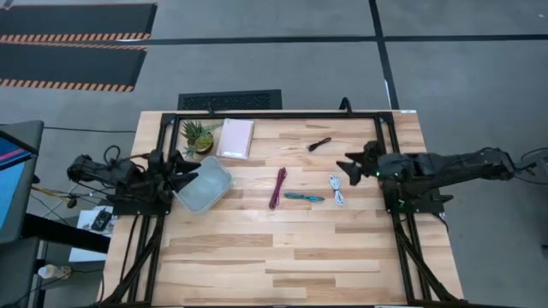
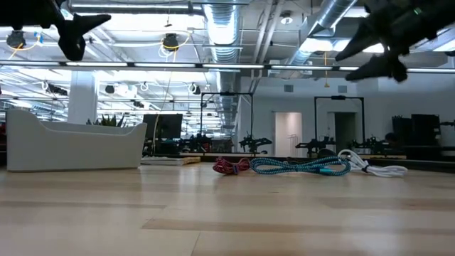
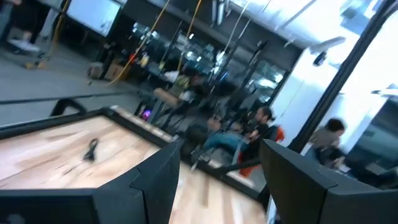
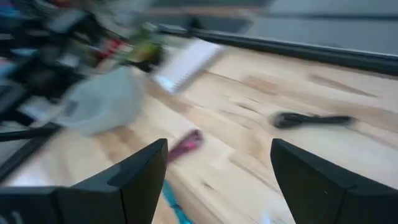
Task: Pick and place USB-C Cables
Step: Put the white USB cable into the gray bin
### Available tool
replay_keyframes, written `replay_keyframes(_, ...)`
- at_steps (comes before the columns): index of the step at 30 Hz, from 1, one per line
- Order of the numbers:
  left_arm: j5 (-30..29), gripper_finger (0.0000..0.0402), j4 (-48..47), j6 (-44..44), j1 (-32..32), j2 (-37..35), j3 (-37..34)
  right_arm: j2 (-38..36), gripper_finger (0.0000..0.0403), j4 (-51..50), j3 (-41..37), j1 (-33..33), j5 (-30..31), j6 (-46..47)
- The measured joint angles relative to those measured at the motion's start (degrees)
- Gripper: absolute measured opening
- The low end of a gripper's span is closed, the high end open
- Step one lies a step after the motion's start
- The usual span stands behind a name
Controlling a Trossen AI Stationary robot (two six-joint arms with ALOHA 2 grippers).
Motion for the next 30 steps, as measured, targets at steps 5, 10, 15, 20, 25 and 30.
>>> replay_keyframes(5,-4.8,0.0212,-11.0,-4.9,0.0,2.8,5.5,11.8,0.0311,-28.0,15.6,-4.4,-3.1,14.9)
replay_keyframes(10,-7.7,0.0212,-15.9,-7.1,0.0,6.7,9.7,20.8,0.0311,-42.1,21.2,-5.6,-5.8,21.1)
replay_keyframes(15,-8.5,0.0212,-15.6,-7.8,0.0,10.1,11.1,27.5,0.0311,-42.4,19.9,-4.8,-8.3,21.6)
replay_keyframes(20,-8.6,0.0212,-16.8,-10.4,0.0,12.8,11.2,35.1,0.0311,-39.5,19.9,-2.2,-10.4,23.1)
replay_keyframes(25,-9.1,0.0212,-18.5,-11.7,0.0,15.3,11.2,42.1,0.0311,-33.2,19.9,1.0,-11.9,23.9)
replay_keyframes(30,-10.9,0.0212,-18.5,-11.7,0.0,16.7,11.2,48.3,0.0311,-33.6,19.9,2.0,-12.4,26.4)
